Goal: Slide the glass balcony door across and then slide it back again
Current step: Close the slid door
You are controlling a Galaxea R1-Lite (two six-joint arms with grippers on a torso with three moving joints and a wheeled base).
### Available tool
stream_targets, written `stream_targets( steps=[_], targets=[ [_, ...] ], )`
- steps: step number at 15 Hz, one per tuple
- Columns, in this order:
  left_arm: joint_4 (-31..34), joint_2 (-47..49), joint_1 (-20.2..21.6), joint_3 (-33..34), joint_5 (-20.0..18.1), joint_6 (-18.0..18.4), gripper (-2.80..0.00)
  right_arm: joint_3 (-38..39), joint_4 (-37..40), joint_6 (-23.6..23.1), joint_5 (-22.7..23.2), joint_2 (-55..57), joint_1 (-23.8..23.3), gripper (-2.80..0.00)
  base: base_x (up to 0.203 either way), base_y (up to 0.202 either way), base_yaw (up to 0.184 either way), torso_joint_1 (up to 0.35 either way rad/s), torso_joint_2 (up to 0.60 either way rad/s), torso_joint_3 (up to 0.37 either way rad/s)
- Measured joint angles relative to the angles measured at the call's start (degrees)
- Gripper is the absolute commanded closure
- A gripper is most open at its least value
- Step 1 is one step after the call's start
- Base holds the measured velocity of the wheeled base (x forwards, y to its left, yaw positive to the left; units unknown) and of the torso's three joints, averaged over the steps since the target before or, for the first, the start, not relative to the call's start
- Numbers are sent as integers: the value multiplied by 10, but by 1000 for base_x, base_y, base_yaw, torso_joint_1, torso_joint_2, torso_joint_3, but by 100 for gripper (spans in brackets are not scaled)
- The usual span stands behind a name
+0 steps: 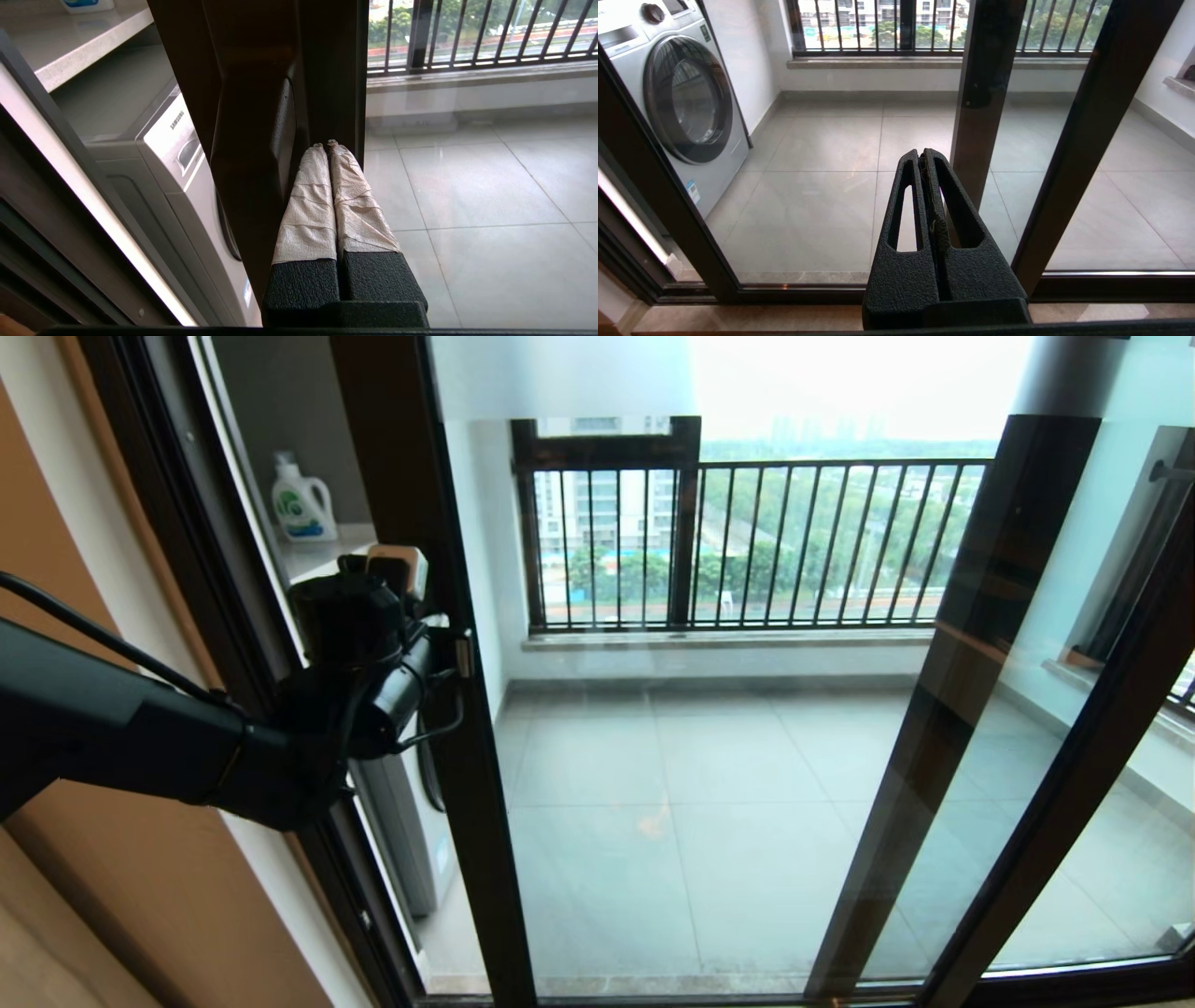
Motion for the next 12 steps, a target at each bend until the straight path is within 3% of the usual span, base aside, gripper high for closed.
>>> stream_targets(
  steps=[4, 12],
  targets=[
    [-37, 0, 39, 10, -20, 4, 0, 0, 0, 0, 0, 0, 0, 0, 0, 0, 0, 0, 0, 0],
    [-48, -3, 85, 21, -28, 6, 0, 0, 0, 0, 0, 0, 0, 0, 0, 0, 0, 0, 0, 0]
  ],
)
